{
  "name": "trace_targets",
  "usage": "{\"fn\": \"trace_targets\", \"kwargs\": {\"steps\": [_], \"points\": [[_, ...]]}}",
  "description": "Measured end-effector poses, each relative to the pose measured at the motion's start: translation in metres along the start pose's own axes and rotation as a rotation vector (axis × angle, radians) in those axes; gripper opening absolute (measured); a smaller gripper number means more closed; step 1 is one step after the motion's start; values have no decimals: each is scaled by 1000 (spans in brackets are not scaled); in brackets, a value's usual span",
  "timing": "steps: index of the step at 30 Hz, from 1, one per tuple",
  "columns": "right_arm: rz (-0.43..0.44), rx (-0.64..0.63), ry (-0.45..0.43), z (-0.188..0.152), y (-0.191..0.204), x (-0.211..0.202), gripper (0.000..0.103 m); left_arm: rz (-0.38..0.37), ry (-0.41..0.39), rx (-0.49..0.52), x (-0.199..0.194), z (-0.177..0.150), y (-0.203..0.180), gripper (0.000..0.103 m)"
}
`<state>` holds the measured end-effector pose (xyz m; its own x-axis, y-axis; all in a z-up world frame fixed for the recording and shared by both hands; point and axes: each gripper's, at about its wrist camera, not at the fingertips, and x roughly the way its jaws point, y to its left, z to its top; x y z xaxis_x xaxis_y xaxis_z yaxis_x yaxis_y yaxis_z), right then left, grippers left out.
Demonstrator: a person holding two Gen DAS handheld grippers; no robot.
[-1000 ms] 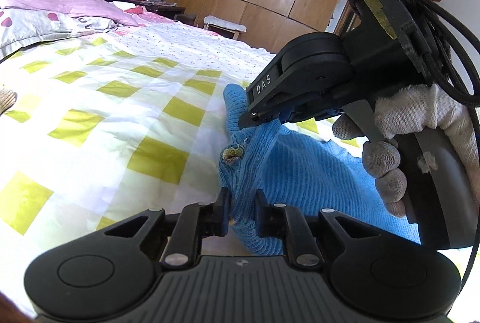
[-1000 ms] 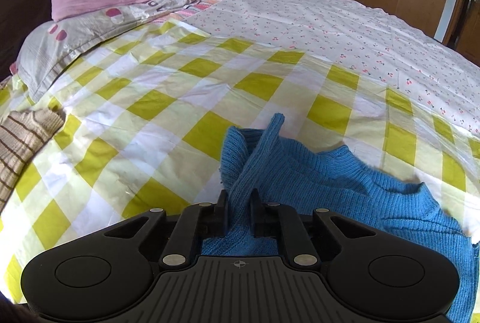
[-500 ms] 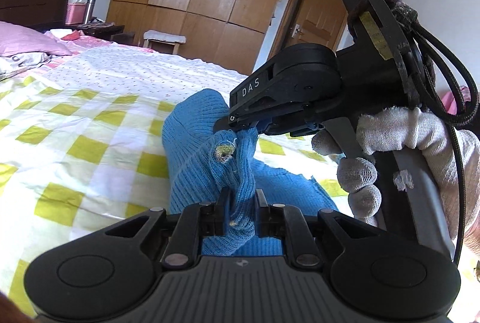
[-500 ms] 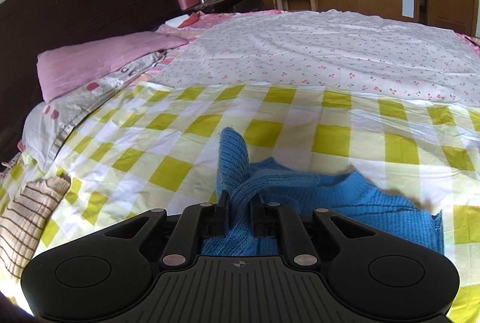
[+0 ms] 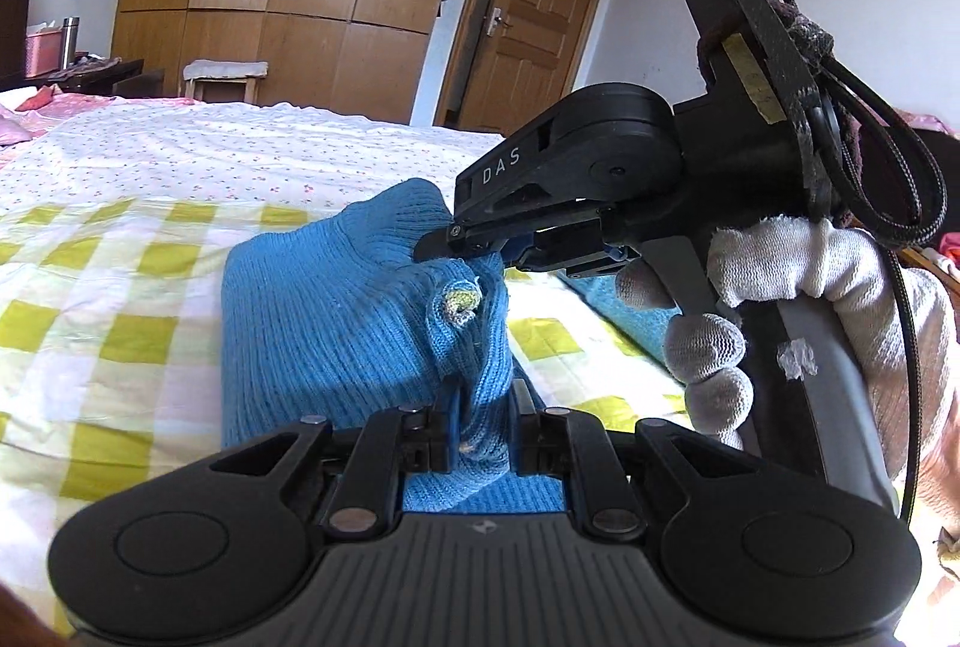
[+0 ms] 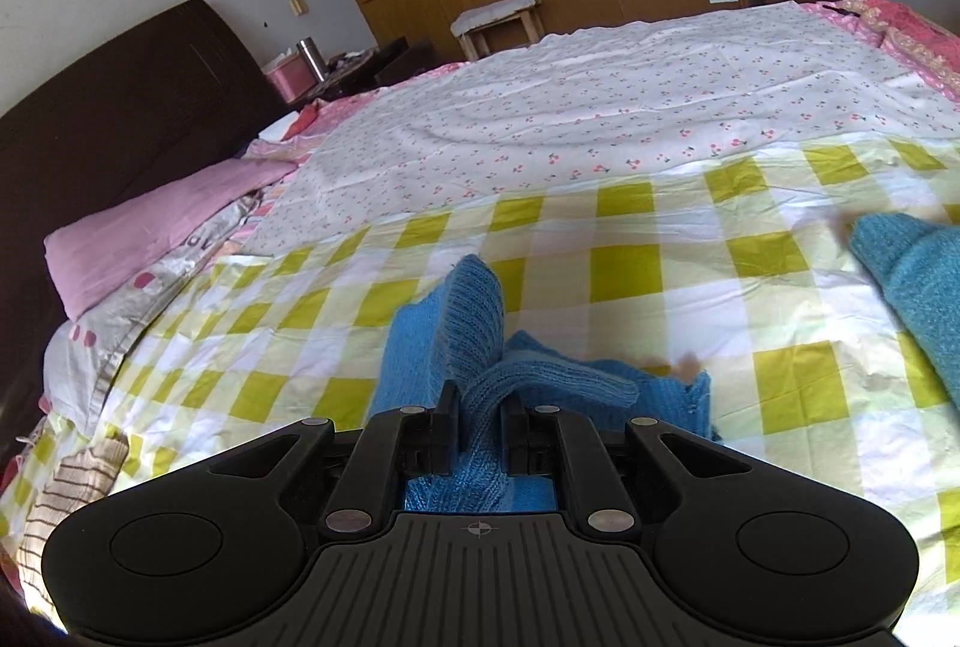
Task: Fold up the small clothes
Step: 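Lift the side edge with the right gripper and fold it across the sweater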
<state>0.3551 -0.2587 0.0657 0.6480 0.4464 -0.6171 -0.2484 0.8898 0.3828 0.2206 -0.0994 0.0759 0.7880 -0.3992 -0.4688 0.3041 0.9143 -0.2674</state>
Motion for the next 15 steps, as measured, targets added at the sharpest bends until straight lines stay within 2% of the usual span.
{"fn": "trace_targets", "kwargs": {"steps": [9, 15], "points": [[-51, 114, 51, -27, -62, 16, 12, -16, 94, 74, 35, -18, -30, 21], [-39, 136, 50, -36, -74, 18, 18, -28, 143, 79, 42, -27, -43, 21]]}}
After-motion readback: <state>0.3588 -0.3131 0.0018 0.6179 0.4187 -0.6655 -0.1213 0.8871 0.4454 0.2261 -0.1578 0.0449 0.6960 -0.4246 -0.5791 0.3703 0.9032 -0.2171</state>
